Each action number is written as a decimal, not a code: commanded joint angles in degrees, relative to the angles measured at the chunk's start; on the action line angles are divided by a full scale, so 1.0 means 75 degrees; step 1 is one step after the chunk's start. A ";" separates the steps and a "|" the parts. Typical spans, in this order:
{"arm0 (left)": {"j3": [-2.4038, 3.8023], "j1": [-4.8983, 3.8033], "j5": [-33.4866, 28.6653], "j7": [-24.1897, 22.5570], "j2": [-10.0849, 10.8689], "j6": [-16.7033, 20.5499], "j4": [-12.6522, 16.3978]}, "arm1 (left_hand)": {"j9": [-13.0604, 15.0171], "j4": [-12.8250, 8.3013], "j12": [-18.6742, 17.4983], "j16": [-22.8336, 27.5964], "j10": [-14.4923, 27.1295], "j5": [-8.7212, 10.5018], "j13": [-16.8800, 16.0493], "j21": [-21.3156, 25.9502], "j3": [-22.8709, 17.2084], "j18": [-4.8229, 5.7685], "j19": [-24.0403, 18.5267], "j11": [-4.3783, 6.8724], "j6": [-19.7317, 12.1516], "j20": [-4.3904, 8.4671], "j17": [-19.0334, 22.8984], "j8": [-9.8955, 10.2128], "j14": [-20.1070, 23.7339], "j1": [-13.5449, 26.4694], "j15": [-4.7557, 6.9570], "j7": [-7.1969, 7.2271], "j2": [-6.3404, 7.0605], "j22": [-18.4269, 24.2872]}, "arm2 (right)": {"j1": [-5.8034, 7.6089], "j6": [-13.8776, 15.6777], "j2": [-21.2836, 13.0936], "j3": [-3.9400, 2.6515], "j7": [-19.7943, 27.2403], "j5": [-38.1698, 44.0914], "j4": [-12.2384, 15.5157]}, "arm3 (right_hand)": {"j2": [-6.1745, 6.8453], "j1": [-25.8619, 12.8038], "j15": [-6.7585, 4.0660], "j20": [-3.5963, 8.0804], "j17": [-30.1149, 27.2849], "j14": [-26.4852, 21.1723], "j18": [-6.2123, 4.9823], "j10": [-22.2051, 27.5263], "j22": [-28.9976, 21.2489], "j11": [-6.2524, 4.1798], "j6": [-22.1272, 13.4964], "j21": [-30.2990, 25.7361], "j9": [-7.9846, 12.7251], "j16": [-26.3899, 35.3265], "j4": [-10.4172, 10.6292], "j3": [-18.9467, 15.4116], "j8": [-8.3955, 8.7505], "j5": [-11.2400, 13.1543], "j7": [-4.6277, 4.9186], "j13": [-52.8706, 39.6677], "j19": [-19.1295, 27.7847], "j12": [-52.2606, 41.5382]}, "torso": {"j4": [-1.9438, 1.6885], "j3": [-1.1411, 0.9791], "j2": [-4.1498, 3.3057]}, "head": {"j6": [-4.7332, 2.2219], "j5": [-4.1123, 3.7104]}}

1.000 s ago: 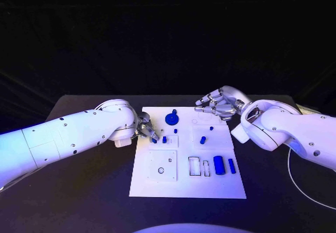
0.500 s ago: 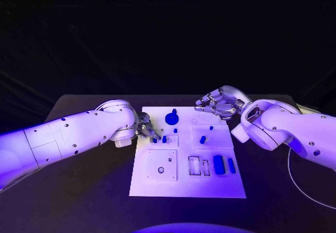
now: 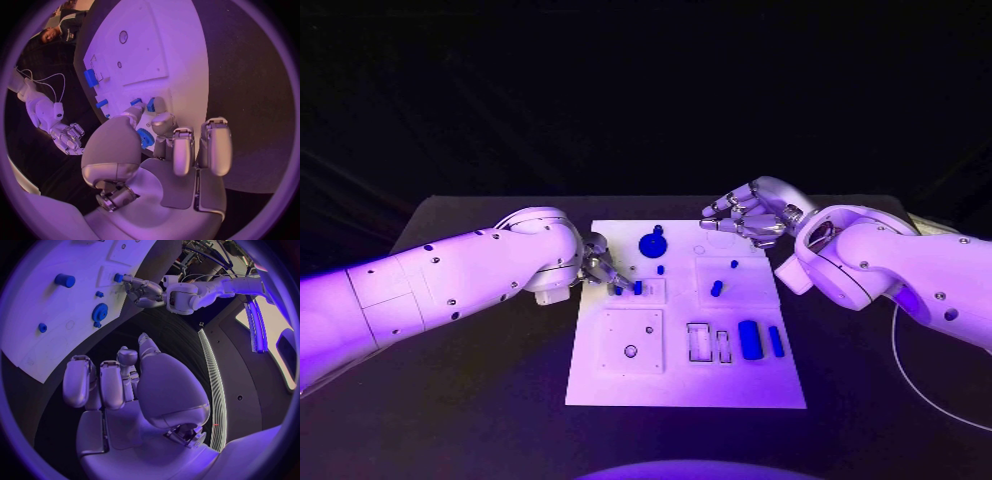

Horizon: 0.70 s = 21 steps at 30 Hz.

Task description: Assemble the parts on the task board

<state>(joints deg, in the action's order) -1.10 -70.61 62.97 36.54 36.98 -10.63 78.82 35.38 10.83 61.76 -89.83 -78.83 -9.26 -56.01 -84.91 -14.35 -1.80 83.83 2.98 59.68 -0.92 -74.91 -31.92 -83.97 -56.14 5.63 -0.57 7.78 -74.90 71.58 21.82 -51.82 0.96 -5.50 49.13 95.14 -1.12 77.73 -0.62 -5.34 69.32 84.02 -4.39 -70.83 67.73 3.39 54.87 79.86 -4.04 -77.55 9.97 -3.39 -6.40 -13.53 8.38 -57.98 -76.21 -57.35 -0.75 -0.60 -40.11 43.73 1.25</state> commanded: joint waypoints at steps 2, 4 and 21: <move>-0.0012 0.0036 0.0024 0.0039 0.0099 0.0321 0.0091 | -0.0001 0.0273 0.0066 -0.0023 -0.0059 0.0406 -0.0037 -0.0034 0.0449 0.0064 0.0521 0.0013 0.0057 0.0061 -0.2013 0.0026 -0.0803 0.0026 0.0044 -0.0014 -0.0107 -0.1583 | -0.0002 -0.0080 0.0003 -0.0001 0.0082 0.0001 0.0004 | -0.0038 -0.0009 -0.0036 -0.0008 -0.0007 0.0254 -0.0066 0.0063 -0.0007 0.0006 -0.0018 -0.0027 0.0008 0.0042 -0.0005 -0.0053 -0.0028 -0.0040 0.0014 0.0007 0.0055 -0.0003 | -0.0001 0.0003 -0.0005 | 0.0001 -0.0017; -0.0002 0.0036 -0.0020 0.0023 0.0158 0.0483 0.0152 | -0.0006 0.0397 0.0059 -0.0023 -0.0058 0.0450 -0.0031 -0.0030 0.0609 0.0063 0.0521 0.0015 0.0060 0.0064 -0.2013 0.0020 -0.0803 0.0006 0.0047 -0.0013 -0.0158 -0.1583 | -0.0002 -0.0081 0.0003 -0.0001 0.0083 0.0000 0.0003 | -0.0038 -0.0011 -0.0036 -0.0008 -0.0006 0.0254 -0.0066 0.0064 -0.0007 0.0006 -0.0019 -0.0027 0.0008 0.0042 -0.0003 -0.0055 -0.0028 -0.0040 0.0014 0.0007 0.0055 -0.0003 | -0.0003 0.0000 -0.0001 | 0.0000 -0.0025; 0.0221 -0.0025 -0.1791 -0.1516 0.0636 0.2103 0.0545 | -0.0216 0.0708 -0.2266 0.0836 0.1736 0.0028 0.2313 0.2676 0.1569 -0.0516 -0.0784 -0.0377 -0.0965 -0.0161 -0.0833 0.0304 -0.0339 -0.0768 -0.0221 -0.0439 -0.0428 0.0050 | -0.0002 -0.0101 -0.0006 0.0001 0.0090 -0.0002 -0.0002 | -0.0036 -0.0017 -0.0036 -0.0008 -0.0004 0.0255 -0.0067 0.0067 -0.0009 0.0007 -0.0020 -0.0029 0.0009 0.0042 0.0002 -0.0061 -0.0028 -0.0040 0.0015 0.0010 0.0056 -0.0001 | -0.0009 -0.0001 -0.0001 | -0.0007 -0.0067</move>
<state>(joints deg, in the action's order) 0.50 -70.70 55.14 32.15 41.78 0.74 82.75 33.98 16.22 46.32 -84.93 -67.25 -8.64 -40.08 -67.60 -2.83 -4.99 79.21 0.56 53.26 -1.86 -74.93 -30.01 -83.99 -61.37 4.29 -3.43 4.41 -74.12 71.58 21.79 -51.87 0.97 -5.40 49.00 95.09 -1.12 77.73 -0.62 -5.34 69.33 84.02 -4.39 -70.83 67.73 3.39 54.86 79.87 -4.04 -77.56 9.97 -3.39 -6.40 -13.53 8.38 -57.99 -76.21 -57.35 -0.82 -0.62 -40.09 43.68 0.81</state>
